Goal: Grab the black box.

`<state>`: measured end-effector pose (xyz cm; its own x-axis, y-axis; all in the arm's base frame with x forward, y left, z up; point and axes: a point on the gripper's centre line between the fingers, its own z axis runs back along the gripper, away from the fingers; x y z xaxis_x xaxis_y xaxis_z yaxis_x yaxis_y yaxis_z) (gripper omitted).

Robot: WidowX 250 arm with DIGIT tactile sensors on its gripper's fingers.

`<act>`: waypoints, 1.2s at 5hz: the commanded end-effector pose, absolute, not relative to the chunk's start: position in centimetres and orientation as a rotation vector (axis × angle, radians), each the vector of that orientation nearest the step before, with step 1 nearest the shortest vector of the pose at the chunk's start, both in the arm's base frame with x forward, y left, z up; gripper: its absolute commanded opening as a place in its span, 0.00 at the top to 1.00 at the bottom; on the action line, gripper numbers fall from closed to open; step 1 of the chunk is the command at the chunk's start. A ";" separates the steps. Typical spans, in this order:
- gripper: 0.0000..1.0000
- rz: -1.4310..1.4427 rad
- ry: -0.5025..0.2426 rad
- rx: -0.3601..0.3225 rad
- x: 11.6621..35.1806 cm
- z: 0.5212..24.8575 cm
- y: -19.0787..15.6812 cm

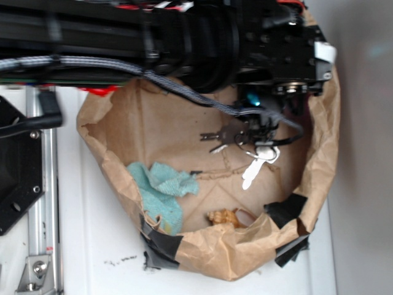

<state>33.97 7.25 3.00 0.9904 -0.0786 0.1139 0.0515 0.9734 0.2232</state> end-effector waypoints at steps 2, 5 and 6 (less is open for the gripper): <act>1.00 -0.062 -0.114 0.191 31.4 2.7 7.9; 1.00 -0.101 -0.382 0.085 26.3 13.3 4.2; 1.00 -0.134 -0.331 0.015 27.2 15.2 2.5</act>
